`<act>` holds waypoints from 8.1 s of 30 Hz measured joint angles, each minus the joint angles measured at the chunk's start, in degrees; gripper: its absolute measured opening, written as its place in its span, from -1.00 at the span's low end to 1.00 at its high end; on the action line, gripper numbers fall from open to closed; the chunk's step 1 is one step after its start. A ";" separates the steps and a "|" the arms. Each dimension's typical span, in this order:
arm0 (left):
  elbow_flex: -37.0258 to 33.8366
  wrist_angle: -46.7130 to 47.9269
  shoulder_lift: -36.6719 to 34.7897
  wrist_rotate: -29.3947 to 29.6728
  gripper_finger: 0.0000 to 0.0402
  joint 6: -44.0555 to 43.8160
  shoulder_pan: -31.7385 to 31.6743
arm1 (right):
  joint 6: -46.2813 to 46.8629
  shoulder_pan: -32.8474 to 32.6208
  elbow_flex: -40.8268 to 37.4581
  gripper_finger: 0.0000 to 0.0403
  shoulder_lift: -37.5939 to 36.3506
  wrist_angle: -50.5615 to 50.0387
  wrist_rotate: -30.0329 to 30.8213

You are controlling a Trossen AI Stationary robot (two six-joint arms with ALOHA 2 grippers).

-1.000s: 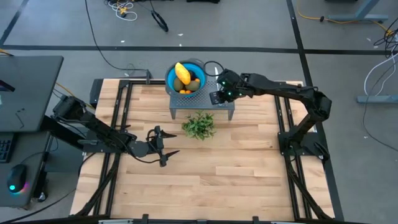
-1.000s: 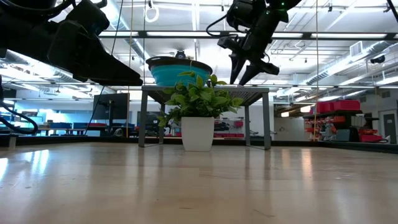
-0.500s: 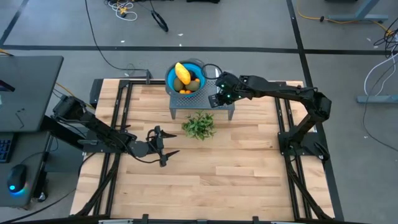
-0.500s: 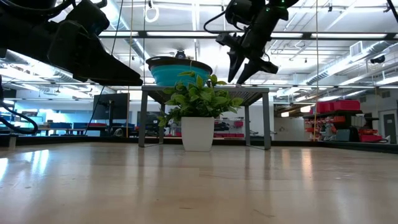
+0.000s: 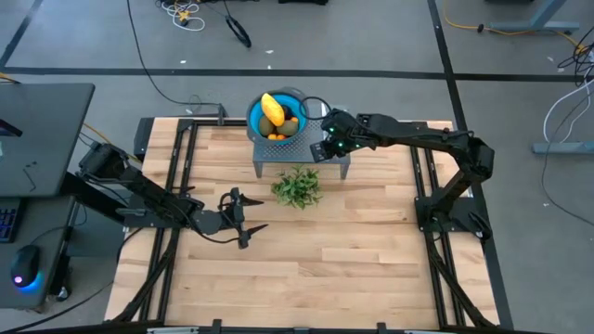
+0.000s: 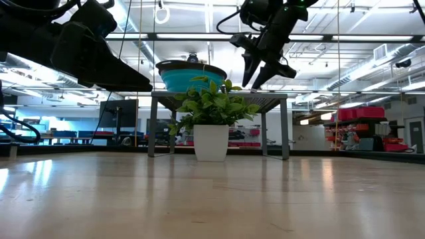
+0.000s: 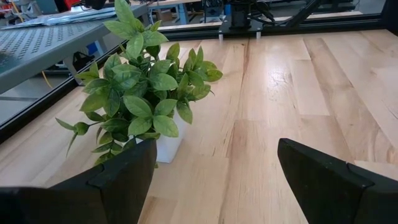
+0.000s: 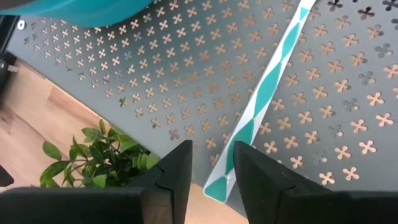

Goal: Pick & Place Fruit
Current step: Put the blue knife on the shelf, then return to Home Position

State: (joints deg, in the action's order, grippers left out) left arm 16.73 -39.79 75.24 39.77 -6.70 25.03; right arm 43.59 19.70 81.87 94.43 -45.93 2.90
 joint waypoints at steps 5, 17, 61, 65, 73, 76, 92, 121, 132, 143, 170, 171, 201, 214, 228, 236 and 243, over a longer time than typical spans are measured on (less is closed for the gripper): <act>0.00 0.00 0.00 0.00 0.71 0.00 -0.01 | -0.13 -0.31 0.00 -0.37 0.00 0.72 0.00; 0.00 0.01 0.00 0.00 0.71 0.00 -0.01 | -3.68 -1.59 0.00 -0.37 -0.32 1.61 -0.13; 3.17 -19.99 -6.37 -6.07 0.43 6.70 -3.90 | -26.68 -33.13 -12.80 -0.37 -21.91 8.73 24.93; 7.78 -4.95 -10.79 -10.73 0.22 4.07 -7.04 | -30.43 -34.94 -16.45 -0.37 -25.67 12.83 25.55; 10.95 7.15 -16.67 -12.85 -0.18 2.97 -8.26 | -33.08 -35.19 -32.16 -0.37 -33.68 27.41 21.85; 10.95 9.61 -18.33 -13.41 -0.37 2.46 -8.70 | -36.27 -35.19 -37.68 -0.37 -37.39 33.90 19.96; 10.91 14.50 -22.87 -25.03 -0.97 1.38 -15.81 | -44.48 -34.25 -46.53 -0.41 -52.11 38.06 21.42; -14.98 20.21 -63.04 -26.50 -0.96 4.13 -17.89 | -42.52 -29.49 -73.50 -0.96 -78.57 49.60 3.82; -16.22 24.09 -69.02 -28.21 -0.95 3.92 -17.89 | -41.64 -25.18 -81.31 -0.96 -81.28 54.53 0.11; -16.26 26.02 -69.04 -26.10 -0.93 3.14 -17.89 | -42.59 -24.11 -81.31 -0.96 -81.53 55.21 -1.66; -16.28 33.22 -70.80 -25.01 -0.92 2.87 -17.89 | -44.48 -24.22 -81.31 -0.96 -85.44 47.49 2.26; -16.28 33.16 -70.77 -25.45 -0.93 3.05 -17.89 | -44.44 -24.22 -81.31 -0.96 -85.48 47.50 1.10; -16.33 35.22 -70.75 -22.41 -0.91 5.53 -17.89 | -47.44 -24.30 -81.31 -0.96 -85.15 48.47 4.19; -16.35 35.21 -70.75 -22.43 -0.88 6.91 -17.89 | -47.52 -24.28 -81.31 -0.96 -85.15 48.47 6.49; -16.37 35.21 -70.75 -22.45 -0.88 6.91 -17.89 | -46.90 -24.28 -81.31 -0.96 -85.15 48.49 6.45; -16.37 35.21 -70.75 -22.45 -0.88 6.91 -17.89 | -46.88 -24.28 -81.31 -0.96 -85.15 48.49 6.43; -16.37 35.21 -70.75 -22.45 -0.88 6.91 -17.89 | -46.88 -24.28 -81.31 -0.96 -85.15 48.49 6.43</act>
State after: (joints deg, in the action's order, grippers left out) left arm 0.36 -4.58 4.49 17.32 0.21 7.14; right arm -3.29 -4.58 0.56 9.28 2.57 9.32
